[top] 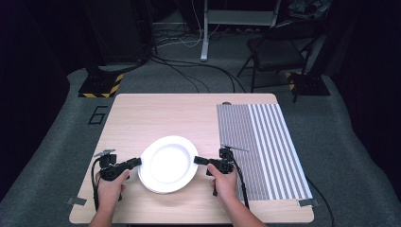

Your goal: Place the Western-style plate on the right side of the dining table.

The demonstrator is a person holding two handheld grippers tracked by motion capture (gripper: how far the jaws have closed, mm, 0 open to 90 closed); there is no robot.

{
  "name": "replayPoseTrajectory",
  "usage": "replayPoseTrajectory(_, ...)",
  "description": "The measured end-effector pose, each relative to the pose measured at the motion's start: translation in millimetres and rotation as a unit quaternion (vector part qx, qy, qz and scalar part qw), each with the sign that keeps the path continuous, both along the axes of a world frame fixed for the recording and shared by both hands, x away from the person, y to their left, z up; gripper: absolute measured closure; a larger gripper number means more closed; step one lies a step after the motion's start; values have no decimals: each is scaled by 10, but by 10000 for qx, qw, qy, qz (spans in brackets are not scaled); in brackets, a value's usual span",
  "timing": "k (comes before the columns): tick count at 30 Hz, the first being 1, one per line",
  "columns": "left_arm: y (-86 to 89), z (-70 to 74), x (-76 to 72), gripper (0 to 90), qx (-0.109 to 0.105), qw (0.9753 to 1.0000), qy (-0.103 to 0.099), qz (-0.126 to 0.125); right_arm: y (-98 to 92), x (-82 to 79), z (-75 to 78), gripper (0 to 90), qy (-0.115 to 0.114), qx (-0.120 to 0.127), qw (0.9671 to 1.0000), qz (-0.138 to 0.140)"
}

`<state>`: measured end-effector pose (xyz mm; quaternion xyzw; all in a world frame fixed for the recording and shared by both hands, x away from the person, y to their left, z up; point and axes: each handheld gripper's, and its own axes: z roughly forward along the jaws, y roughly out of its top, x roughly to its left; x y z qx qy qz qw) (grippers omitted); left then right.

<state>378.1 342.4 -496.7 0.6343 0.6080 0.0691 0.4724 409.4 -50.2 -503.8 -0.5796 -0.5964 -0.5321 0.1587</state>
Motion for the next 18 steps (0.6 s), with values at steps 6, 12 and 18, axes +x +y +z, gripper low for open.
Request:
replayPoseTrajectory(6,-18,44,-20,682,-104,9999,-129,-17,-70,24,-2,833,81,186,9998,6)
replayPoseTrajectory(12,-72,24,-4,759,-34,9998,-109,-174,-65,36,-21,828,140,204,9997,58)
replayPoseTrajectory(18,-56,10,2,806,4,9998,-128,-170,-69,46,-53,810,238,193,9994,171)
